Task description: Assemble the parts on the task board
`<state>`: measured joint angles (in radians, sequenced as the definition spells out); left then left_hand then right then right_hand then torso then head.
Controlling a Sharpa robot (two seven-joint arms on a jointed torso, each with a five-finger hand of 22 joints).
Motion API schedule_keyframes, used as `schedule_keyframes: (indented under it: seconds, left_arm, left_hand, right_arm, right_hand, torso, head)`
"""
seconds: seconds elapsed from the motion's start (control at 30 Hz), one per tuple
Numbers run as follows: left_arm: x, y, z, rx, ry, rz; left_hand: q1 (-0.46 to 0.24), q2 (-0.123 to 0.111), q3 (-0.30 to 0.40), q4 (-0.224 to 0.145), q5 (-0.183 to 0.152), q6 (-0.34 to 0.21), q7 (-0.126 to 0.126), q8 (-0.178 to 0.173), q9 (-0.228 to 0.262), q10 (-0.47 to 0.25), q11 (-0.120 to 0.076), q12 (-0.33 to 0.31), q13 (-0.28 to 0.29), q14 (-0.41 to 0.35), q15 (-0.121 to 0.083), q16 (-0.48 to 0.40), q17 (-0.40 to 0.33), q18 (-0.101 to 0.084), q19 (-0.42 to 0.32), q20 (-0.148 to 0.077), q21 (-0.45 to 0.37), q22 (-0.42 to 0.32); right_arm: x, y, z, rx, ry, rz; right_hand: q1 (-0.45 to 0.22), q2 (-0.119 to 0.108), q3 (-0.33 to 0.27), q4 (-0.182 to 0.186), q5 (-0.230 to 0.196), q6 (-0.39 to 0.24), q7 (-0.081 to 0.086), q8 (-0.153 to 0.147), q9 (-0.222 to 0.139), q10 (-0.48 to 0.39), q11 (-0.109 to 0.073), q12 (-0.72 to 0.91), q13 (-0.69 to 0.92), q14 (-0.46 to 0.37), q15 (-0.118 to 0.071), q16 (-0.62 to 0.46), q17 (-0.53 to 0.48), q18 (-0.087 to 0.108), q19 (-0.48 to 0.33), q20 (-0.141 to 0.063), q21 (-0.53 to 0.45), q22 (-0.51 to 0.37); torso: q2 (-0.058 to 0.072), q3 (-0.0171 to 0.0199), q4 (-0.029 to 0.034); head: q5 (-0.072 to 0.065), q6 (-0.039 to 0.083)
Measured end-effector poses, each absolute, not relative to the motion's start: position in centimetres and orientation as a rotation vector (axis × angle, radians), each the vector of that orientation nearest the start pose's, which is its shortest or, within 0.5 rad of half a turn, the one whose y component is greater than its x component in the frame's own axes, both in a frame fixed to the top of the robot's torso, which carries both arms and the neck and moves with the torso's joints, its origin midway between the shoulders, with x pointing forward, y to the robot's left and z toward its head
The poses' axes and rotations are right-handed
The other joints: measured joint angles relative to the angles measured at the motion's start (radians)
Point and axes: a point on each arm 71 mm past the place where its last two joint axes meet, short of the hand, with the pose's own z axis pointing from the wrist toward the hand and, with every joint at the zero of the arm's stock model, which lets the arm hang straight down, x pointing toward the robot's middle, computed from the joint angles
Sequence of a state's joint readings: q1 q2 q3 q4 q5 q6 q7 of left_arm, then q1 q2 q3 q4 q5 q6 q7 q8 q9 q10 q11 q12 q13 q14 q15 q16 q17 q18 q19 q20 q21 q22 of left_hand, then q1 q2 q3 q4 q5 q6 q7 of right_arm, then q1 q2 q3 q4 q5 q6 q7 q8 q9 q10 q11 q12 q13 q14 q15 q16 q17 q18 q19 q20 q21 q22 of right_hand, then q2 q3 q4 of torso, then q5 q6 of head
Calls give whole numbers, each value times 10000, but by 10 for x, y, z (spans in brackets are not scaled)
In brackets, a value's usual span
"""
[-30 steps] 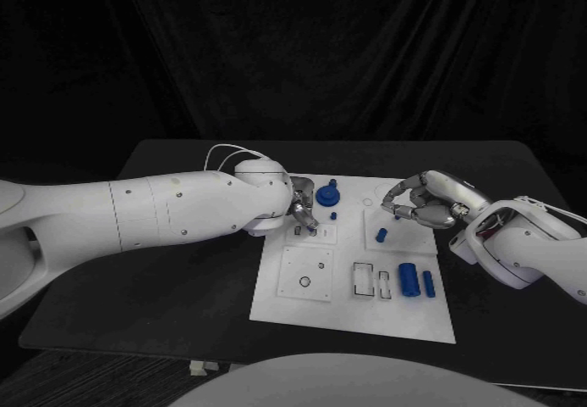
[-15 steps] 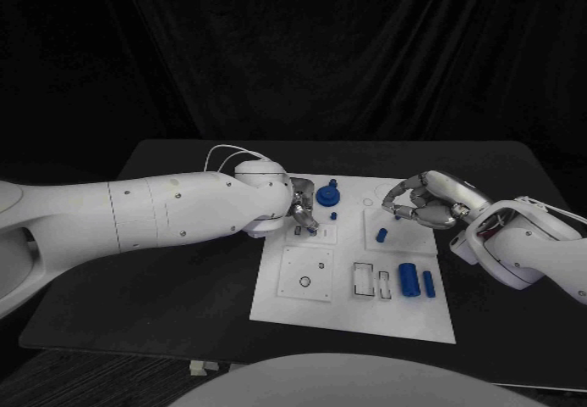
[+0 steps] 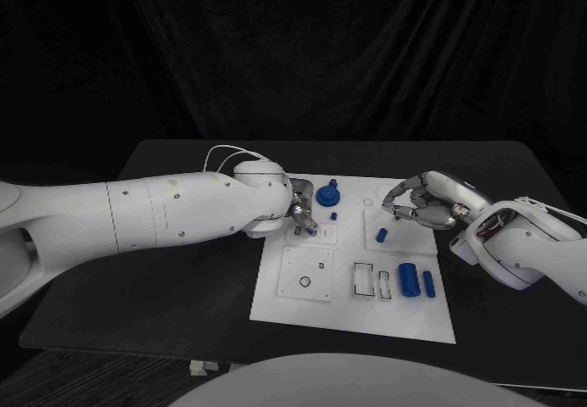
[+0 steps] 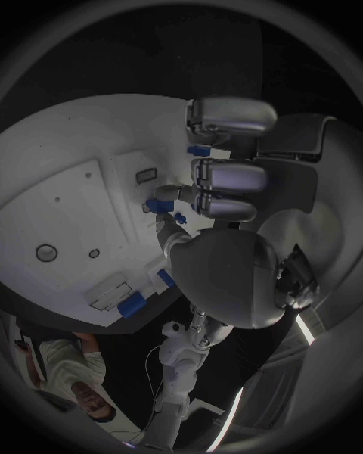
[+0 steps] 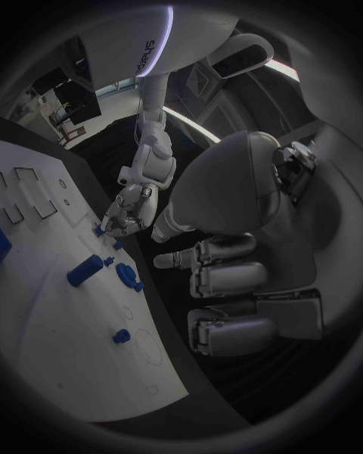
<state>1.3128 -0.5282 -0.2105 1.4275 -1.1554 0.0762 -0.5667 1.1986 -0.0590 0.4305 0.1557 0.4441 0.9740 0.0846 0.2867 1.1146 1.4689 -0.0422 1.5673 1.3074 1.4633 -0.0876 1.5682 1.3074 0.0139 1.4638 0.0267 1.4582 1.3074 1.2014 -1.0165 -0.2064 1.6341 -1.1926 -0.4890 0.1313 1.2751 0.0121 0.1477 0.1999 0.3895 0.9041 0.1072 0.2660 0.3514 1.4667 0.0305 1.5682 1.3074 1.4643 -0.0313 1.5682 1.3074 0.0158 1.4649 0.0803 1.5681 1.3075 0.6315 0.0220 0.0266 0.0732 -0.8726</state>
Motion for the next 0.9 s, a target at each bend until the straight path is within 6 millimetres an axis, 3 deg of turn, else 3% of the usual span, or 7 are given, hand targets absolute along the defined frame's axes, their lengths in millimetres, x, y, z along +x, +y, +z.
schedule_keyframes:
  seconds: [0.9]
  left_arm:
    - [480,93,-230,1321,22817,-3712]
  left_hand:
    - [-54,-41,-1,1,-11,42,-7,-1,13,-1,1,0,0,1,1,0,0,0,0,0,0,0]
  right_arm:
    - [434,-250,-220,187,16586,8393]
  right_hand:
    - [43,-44,27,-27,-1,0,0,0,-8,0,0,0,0,0,0,0,0,0,0,0,0,-2]
  torso:
    - [0,2,-2]
  head:
    - [-18,0]
